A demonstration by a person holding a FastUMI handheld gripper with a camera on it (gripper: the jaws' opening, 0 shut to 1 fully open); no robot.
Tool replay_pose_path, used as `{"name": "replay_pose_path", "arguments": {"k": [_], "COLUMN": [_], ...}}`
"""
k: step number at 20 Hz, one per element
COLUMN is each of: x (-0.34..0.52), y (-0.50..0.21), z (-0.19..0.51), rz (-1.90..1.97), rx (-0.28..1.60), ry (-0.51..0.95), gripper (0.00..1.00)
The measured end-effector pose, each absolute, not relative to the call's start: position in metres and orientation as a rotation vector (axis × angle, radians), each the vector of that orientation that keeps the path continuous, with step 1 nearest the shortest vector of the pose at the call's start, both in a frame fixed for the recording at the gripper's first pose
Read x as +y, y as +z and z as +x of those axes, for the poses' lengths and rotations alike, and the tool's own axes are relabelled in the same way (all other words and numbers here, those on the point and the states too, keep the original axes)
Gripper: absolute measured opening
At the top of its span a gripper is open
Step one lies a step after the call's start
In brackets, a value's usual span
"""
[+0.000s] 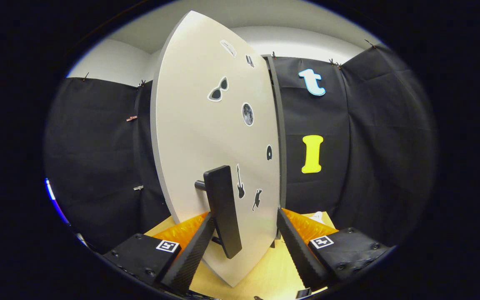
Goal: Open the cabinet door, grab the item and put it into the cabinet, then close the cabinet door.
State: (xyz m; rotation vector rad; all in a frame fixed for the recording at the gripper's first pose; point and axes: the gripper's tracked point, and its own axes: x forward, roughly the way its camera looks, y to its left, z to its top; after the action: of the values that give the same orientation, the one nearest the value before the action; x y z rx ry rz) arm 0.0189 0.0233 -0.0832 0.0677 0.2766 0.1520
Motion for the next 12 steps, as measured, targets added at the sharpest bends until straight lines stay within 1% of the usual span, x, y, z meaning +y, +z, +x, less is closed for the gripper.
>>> {"name": "replay_pose_path", "arguments": {"k": [5, 9, 12], "x": [0.071, 0.138, 0.162], "y": [-0.085, -0.089, -0.081], "z": [0.045, 0.081, 0.09], "rz": [0.099, 0.12, 0.093], "rx": [0.236, 0.214, 0.194], "ry": [0.152, 0.21, 0.25], "gripper": [0.98, 0.98, 1.0]}}
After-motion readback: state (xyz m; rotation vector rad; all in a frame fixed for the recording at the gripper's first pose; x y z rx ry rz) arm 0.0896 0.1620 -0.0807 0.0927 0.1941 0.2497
